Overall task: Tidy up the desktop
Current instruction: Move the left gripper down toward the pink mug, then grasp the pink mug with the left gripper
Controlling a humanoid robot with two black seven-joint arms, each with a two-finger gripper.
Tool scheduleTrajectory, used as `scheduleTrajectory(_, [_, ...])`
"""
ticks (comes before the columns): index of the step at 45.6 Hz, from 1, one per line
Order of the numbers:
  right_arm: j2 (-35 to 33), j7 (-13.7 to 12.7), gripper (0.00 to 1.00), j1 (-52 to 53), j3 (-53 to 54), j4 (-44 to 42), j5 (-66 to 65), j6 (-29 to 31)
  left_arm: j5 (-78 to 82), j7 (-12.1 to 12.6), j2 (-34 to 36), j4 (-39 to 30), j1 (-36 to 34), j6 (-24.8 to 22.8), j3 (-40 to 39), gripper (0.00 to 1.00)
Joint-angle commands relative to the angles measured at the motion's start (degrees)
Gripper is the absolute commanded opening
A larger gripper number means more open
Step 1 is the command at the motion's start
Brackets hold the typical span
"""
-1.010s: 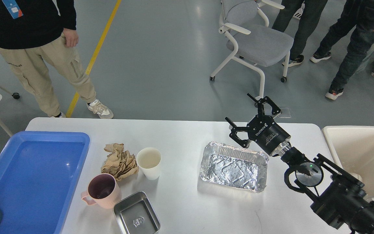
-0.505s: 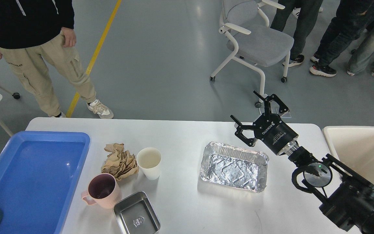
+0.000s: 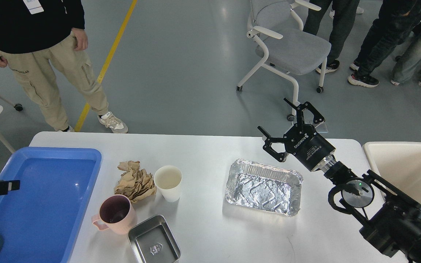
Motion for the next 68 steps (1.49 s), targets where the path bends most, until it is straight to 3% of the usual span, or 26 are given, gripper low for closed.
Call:
scheduleTrajectory(1, [0.9,-0.1,1.0,0.2,-0.2,0.3,0.0,0.1,7.2,-0.2,-5.4,0.0,-9.2,-4.2,6.3,0.97])
scheduleTrajectory(10, [2.3,-0.1,1.0,0.0,-0.3,0.4,-0.2,0.2,8.7,-0.4,-11.5,0.9,-24.6,-3.8,26.3,0.97])
scheduleTrajectory(17, [2.6,0.0,1.0,-0.6,-0.2,0.4,-1.5,0.2,8.8,-0.4,-16.6,3.4,-31.7,-2.7,33.9,0.97])
scheduleTrajectory(46, [2.3,0.1,1.0,-1.5,-0.1,1.7,-1.5,0.2,12.0,-0.6,-23.2,8.7,-32.6,-0.4,38.0,0.96])
scheduleTrajectory(60, [2.4,0.2,1.0,-1.8,0.1,2.5,-1.5,0.2,13.5,-0.8,-26.7,10.8,-32.7,0.0,39.2,0.84])
scheduleTrajectory(68, [2.3,0.2,1.0,-1.8,0.2,2.5,-1.5,0.2,14.3,-0.9,-27.7,10.8,-33.2,0.0,40.4,0.69])
